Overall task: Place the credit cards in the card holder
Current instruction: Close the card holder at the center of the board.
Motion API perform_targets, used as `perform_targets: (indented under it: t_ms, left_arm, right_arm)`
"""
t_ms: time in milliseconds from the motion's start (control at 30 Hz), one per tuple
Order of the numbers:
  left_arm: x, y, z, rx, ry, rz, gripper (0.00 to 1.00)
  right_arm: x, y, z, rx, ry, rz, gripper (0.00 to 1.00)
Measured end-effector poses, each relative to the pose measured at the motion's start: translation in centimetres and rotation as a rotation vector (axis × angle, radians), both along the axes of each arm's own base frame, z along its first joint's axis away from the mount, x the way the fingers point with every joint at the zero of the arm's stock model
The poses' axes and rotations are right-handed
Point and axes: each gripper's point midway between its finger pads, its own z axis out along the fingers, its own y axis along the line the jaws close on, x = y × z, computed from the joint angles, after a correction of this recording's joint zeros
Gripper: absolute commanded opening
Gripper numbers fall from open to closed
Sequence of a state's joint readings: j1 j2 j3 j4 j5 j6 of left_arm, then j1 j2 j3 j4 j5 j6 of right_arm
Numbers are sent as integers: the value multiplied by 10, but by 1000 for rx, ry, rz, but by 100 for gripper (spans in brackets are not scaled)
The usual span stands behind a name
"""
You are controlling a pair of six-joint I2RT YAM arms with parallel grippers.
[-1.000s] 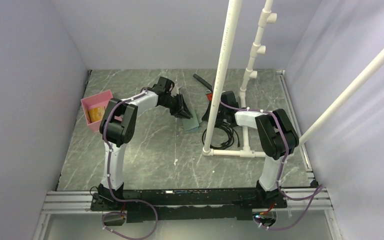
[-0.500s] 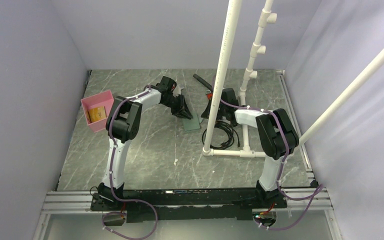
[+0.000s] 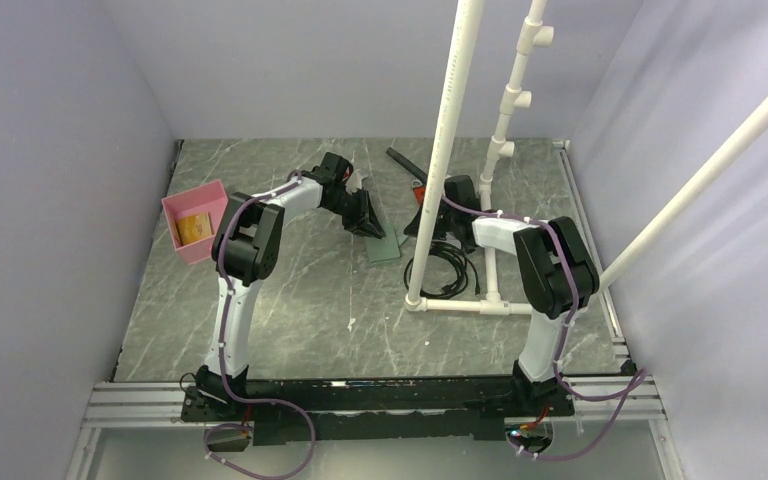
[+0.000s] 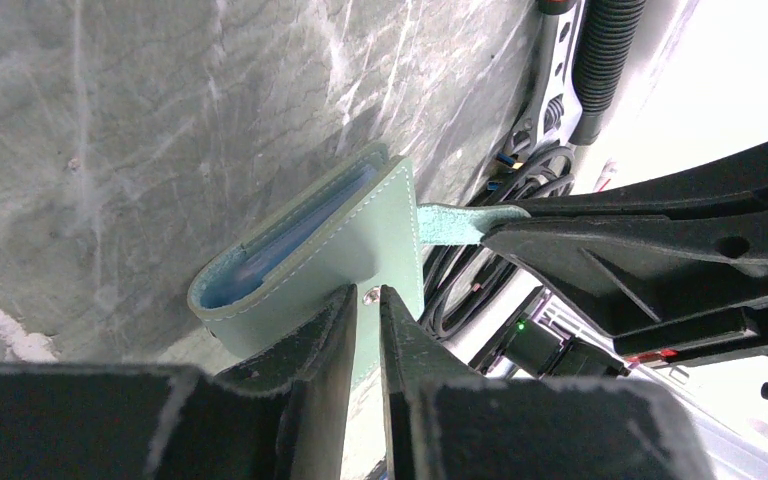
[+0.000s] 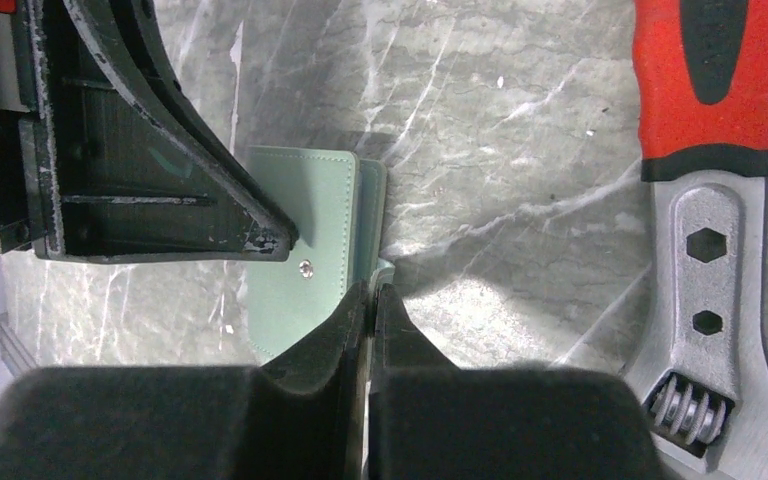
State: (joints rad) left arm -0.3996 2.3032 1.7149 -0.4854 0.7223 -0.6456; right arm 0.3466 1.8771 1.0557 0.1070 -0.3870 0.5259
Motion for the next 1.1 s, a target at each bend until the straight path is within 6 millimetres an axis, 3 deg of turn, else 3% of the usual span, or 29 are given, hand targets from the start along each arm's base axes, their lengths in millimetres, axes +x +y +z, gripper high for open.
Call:
perform_targets:
  t_ms: [100, 300, 733, 1100]
  left_arm:
    - [0, 0, 0, 1, -2, -2, 22]
    - [0, 1, 0, 0, 0, -5, 22]
    - [-1, 0, 0, -1, 0, -6, 21]
    - [-1, 0, 0, -1, -4, -11, 22]
  right_arm:
    - [-2, 3, 4, 29, -4, 35, 0]
    - [-6, 11, 15, 107, -15, 105, 15]
    - [-2, 4, 4, 114, 14, 88, 18]
    - [-2, 5, 5, 117, 14, 87, 14]
